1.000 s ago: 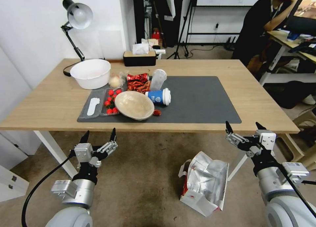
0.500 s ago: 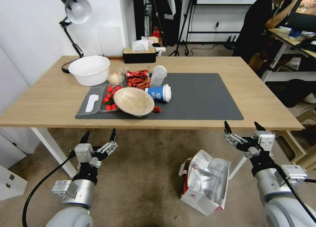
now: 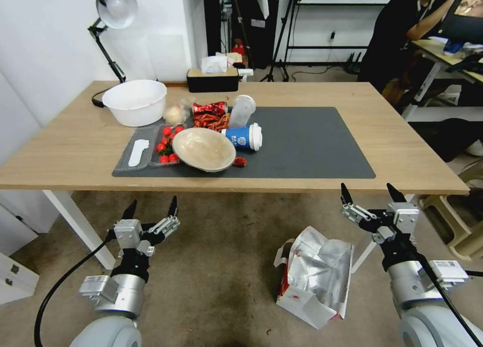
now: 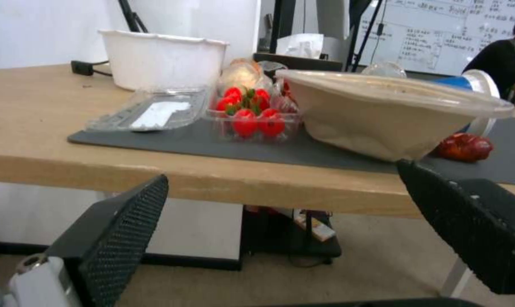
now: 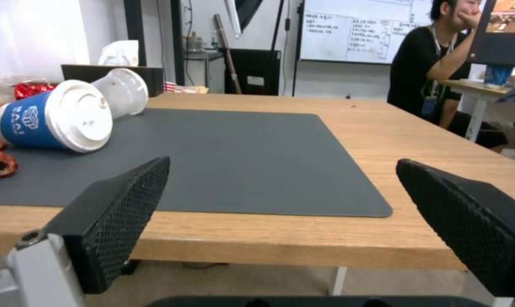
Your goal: Pick up the food delivery bag from the floor and place it on the table.
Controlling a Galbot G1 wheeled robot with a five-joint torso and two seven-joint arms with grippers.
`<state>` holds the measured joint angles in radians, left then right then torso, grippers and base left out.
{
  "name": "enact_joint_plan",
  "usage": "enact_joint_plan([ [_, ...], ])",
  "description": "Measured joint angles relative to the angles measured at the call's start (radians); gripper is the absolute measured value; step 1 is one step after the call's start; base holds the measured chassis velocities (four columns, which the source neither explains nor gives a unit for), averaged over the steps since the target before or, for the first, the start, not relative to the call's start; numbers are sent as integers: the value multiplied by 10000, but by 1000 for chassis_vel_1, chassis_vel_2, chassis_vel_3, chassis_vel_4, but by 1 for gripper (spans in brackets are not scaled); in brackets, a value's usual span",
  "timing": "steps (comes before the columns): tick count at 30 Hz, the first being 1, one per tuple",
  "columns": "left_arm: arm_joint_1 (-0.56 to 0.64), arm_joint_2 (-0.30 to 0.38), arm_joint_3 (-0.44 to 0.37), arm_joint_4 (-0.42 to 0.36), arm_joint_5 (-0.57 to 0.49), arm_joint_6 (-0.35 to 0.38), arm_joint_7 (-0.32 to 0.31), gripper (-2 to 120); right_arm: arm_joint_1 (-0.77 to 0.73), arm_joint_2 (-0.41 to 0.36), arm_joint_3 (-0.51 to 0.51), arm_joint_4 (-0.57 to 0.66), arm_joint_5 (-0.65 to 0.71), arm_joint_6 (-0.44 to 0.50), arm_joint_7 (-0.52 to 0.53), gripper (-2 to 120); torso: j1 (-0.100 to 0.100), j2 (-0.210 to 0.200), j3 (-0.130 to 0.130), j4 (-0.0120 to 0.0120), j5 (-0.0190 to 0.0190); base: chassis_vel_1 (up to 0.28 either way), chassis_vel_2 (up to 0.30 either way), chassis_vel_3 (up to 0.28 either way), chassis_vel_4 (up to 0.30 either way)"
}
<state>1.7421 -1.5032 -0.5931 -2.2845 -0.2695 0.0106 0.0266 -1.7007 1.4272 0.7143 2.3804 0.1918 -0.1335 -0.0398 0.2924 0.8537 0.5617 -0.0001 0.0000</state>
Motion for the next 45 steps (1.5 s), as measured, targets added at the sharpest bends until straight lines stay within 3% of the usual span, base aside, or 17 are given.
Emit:
enact_joint_plan([
  [45, 86, 53, -7, -76, 25, -116, 19, 100, -48, 103, -55, 97, -56, -15, -24, 100, -838, -2041, -1207, 0, 0, 0, 0, 0, 0],
])
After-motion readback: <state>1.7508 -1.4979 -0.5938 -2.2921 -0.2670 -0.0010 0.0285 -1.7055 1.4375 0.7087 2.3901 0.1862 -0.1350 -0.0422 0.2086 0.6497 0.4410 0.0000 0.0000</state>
